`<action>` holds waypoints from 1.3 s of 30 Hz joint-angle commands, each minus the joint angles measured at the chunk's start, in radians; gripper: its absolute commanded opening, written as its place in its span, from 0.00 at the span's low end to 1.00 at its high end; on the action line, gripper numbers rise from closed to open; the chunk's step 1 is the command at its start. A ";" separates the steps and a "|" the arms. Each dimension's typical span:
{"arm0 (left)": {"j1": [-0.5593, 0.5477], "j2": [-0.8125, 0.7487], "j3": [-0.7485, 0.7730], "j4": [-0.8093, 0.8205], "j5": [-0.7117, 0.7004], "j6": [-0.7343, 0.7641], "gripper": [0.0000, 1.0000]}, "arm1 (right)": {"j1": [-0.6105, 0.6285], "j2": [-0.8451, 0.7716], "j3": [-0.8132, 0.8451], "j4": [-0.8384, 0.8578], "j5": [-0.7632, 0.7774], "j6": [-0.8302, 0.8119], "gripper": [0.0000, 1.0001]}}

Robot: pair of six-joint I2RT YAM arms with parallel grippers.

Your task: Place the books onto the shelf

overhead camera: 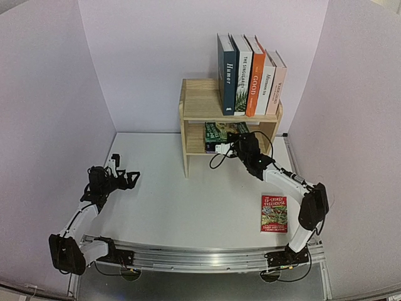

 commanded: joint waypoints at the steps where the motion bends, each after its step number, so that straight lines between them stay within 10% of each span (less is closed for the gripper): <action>1: 0.005 -0.020 0.003 0.039 0.001 0.015 1.00 | 0.000 -0.007 -0.002 0.012 -0.020 0.009 0.00; 27: 0.013 -0.041 -0.019 -0.005 -0.002 0.049 1.00 | -0.001 0.115 0.222 -0.351 -0.022 0.065 0.01; 33: 0.013 -0.038 -0.016 -0.018 0.008 0.046 1.00 | -0.002 0.103 0.232 -0.377 -0.034 0.082 0.52; 39: 0.014 -0.036 -0.013 -0.033 0.011 0.060 1.00 | -0.002 0.095 0.278 -0.455 -0.080 0.107 0.63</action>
